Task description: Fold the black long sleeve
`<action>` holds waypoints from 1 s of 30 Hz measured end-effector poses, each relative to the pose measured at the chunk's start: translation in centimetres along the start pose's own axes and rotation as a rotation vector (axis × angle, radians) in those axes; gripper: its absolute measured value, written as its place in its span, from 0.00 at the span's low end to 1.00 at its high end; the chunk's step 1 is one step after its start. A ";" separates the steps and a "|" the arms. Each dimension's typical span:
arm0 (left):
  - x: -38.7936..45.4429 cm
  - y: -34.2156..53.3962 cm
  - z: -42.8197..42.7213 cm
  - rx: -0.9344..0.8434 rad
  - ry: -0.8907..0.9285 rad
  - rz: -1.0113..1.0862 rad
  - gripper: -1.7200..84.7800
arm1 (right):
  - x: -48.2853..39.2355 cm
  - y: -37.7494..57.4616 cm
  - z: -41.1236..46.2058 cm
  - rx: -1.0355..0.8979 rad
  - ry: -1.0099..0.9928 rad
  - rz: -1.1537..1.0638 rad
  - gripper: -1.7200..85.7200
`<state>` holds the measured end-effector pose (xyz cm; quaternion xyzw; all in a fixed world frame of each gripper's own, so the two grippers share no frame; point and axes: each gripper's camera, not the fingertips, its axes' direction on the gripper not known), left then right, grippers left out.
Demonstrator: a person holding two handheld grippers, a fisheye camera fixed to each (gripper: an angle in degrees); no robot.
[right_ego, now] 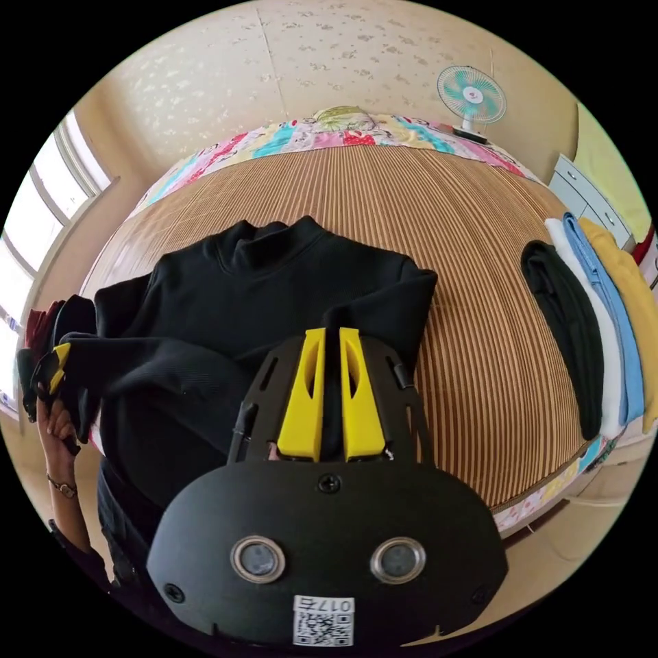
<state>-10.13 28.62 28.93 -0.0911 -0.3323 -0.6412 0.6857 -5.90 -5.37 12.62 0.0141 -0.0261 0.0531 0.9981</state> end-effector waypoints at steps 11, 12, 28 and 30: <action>-1.8 -7.5 3.9 -0.050 -0.149 -0.089 0.12 | 7.7 -3.6 0.8 -0.004 -0.067 0.380 0.10; -1.9 -7.3 3.7 -0.036 -0.137 -0.093 0.13 | 7.8 -2.8 -0.6 0.063 -0.118 0.362 0.10; 0.5 -6.6 6.8 -0.095 -0.207 0.007 0.02 | 0.9 8.2 -2.7 0.095 0.103 0.108 0.10; 1.3 -6.5 5.9 -0.131 -0.286 0.034 0.03 | 0.4 8.8 -3.7 0.159 0.151 0.106 0.07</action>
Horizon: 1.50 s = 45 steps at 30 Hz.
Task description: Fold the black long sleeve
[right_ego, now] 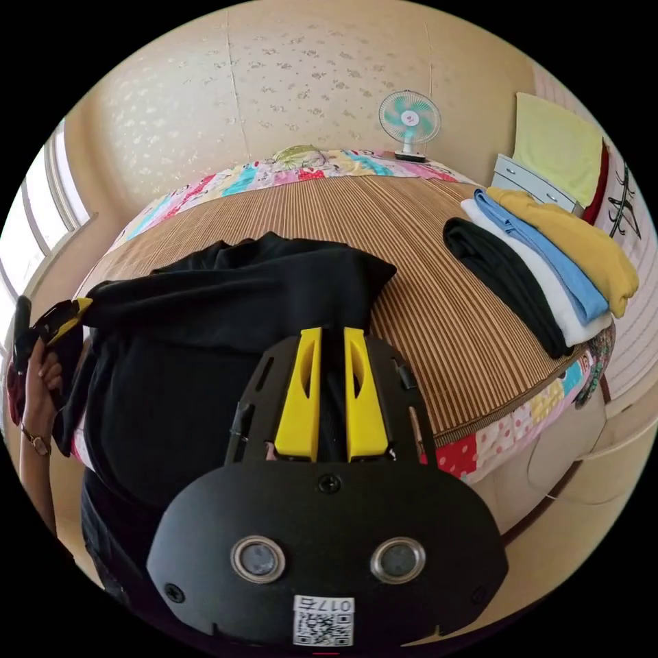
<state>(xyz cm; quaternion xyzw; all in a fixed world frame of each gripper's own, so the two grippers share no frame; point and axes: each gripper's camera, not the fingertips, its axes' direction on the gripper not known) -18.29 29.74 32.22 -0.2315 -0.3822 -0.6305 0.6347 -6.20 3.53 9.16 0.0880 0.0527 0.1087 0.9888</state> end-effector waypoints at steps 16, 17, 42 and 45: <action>-12.0 25.3 -19.3 0.304 -0.218 -0.548 0.10 | 2.7 3.3 2.9 0.082 -0.126 0.049 0.04; -13.4 26.9 -19.4 0.351 -0.130 -0.614 0.10 | 3.0 3.4 2.9 0.087 -0.137 0.053 0.04; -10.3 34.1 -18.2 0.618 0.081 -0.550 0.09 | 8.3 3.4 3.3 0.094 -0.378 0.148 0.03; -4.4 30.6 -22.4 0.661 0.001 -0.347 0.08 | 8.3 3.4 3.3 0.095 -0.380 0.149 0.03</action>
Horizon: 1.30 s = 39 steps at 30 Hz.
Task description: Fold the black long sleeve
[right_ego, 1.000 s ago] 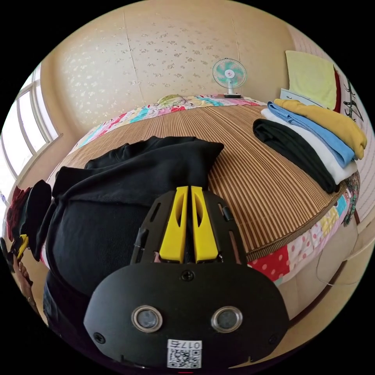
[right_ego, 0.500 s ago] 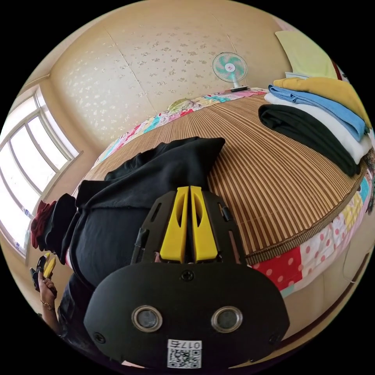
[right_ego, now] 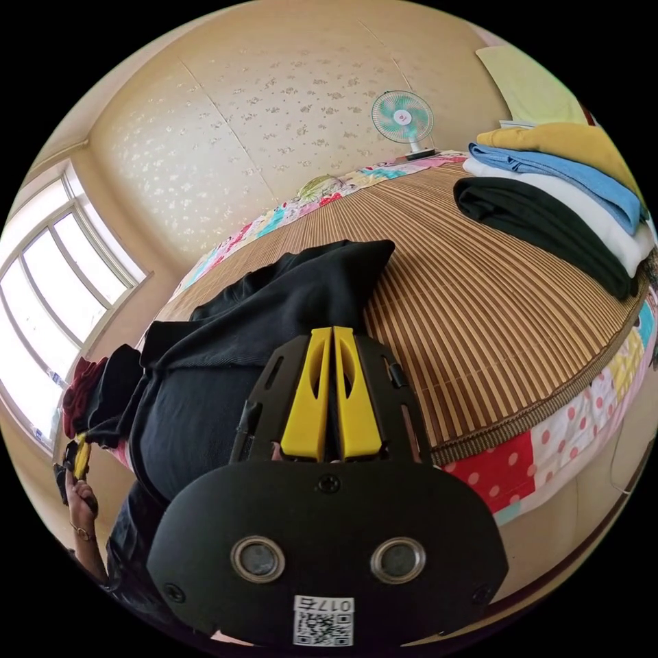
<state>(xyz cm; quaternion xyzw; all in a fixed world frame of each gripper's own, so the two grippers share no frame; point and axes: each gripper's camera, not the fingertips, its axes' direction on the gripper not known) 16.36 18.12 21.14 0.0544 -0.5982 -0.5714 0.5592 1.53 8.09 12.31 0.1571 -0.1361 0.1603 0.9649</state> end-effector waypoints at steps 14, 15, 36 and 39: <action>16.9 -12.7 5.9 0.059 0.076 0.360 0.07 | -1.3 -0.2 0.7 0.002 0.032 -0.014 0.03; 18.0 -12.4 7.3 0.042 0.099 0.375 0.06 | -1.4 -0.2 0.8 0.003 0.035 -0.015 0.03; 17.4 15.4 35.0 -0.591 0.172 0.383 0.10 | -2.9 -0.8 1.9 0.008 -0.016 0.004 0.03; 12.3 15.0 30.2 -0.480 -0.011 0.331 0.10 | -3.3 -1.0 2.1 0.008 -0.015 0.005 0.03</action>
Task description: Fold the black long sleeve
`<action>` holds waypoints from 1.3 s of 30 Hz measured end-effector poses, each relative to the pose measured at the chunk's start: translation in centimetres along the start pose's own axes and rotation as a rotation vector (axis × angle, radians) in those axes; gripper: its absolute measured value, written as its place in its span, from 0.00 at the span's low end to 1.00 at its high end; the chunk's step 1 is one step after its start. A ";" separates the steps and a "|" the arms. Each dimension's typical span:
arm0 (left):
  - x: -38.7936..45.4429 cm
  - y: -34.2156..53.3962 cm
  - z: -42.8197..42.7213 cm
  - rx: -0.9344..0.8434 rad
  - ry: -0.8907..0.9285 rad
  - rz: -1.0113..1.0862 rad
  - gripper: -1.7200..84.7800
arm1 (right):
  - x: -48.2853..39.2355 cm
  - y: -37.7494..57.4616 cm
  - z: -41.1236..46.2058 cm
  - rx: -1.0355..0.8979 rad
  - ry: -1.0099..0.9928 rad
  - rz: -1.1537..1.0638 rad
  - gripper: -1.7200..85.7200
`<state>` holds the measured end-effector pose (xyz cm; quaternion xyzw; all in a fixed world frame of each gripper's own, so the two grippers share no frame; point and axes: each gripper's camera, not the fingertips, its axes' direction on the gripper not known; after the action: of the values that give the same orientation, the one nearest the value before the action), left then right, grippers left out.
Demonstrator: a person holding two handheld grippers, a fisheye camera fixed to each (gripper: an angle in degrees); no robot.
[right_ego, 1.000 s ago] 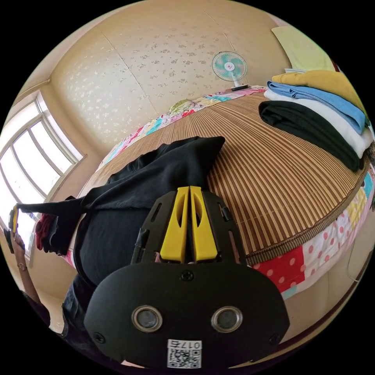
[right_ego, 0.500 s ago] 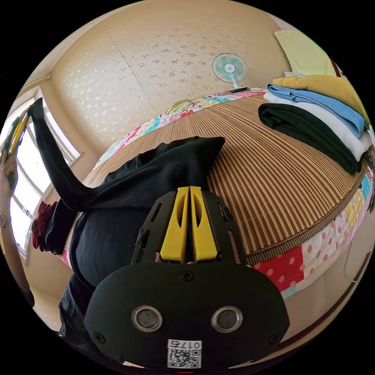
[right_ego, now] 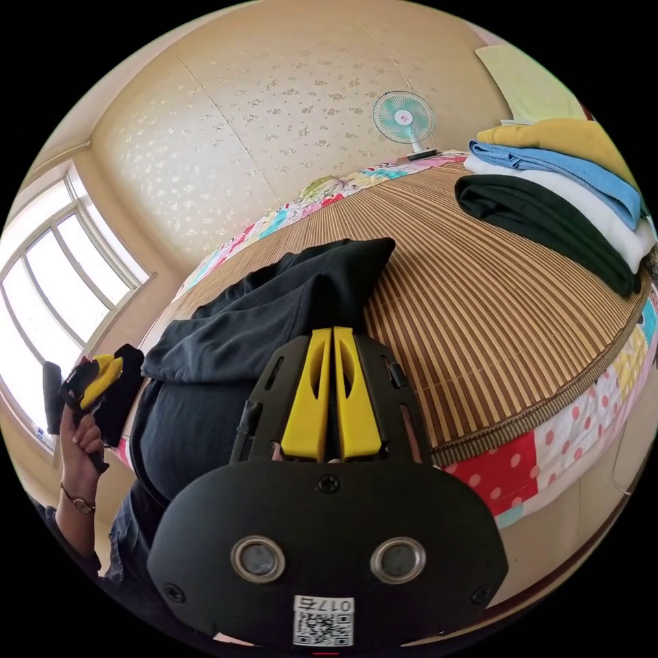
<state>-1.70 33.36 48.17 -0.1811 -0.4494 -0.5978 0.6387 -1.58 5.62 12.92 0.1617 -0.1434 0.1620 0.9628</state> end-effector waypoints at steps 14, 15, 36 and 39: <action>-6.9 5.4 -4.7 -0.240 0.048 0.056 0.12 | -4.3 2.8 -7.6 -0.045 0.023 -0.002 0.07; -7.2 5.7 -4.6 -0.268 0.049 0.064 0.13 | -3.7 4.0 -8.8 -0.071 0.016 0.026 0.09; -4.2 -2.7 -14.4 -0.201 0.156 0.172 0.03 | -8.6 -1.6 -18.6 -0.013 -0.132 -0.047 0.05; -3.9 -9.1 -15.1 -0.134 0.133 0.161 0.05 | -8.9 -8.4 -17.9 0.028 -0.049 -0.070 0.06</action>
<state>-4.26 22.06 34.27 -0.2186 -0.3491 -0.5839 0.6996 -2.66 2.09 -8.43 0.1839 -0.1591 0.1260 0.9618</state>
